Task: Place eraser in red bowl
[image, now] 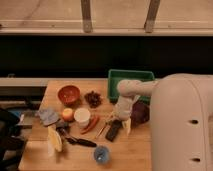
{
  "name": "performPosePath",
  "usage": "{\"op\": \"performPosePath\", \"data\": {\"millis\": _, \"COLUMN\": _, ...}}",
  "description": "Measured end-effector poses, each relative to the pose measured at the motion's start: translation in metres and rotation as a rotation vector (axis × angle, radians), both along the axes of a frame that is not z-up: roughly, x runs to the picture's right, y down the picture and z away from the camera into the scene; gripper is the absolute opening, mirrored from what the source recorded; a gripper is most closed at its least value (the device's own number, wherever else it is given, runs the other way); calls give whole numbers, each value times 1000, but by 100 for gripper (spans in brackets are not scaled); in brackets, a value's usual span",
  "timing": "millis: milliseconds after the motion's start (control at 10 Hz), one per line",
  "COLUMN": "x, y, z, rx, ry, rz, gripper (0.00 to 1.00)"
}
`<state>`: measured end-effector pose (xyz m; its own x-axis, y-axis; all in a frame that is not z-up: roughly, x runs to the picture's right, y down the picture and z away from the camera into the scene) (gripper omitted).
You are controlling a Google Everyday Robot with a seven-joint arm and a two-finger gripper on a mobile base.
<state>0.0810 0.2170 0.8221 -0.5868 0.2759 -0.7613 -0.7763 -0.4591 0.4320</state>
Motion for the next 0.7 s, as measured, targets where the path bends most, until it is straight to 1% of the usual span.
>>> {"op": "performPosePath", "data": {"millis": 300, "x": -5, "y": 5, "z": 1, "rx": 2, "ry": 15, "rz": -24, "gripper": 53}}
{"op": "performPosePath", "data": {"millis": 500, "x": -5, "y": 7, "z": 1, "rx": 8, "ry": 21, "rz": -26, "gripper": 30}}
{"op": "performPosePath", "data": {"millis": 600, "x": -5, "y": 7, "z": 1, "rx": 9, "ry": 22, "rz": -23, "gripper": 22}}
{"op": "performPosePath", "data": {"millis": 700, "x": -5, "y": 7, "z": 1, "rx": 14, "ry": 21, "rz": -19, "gripper": 10}}
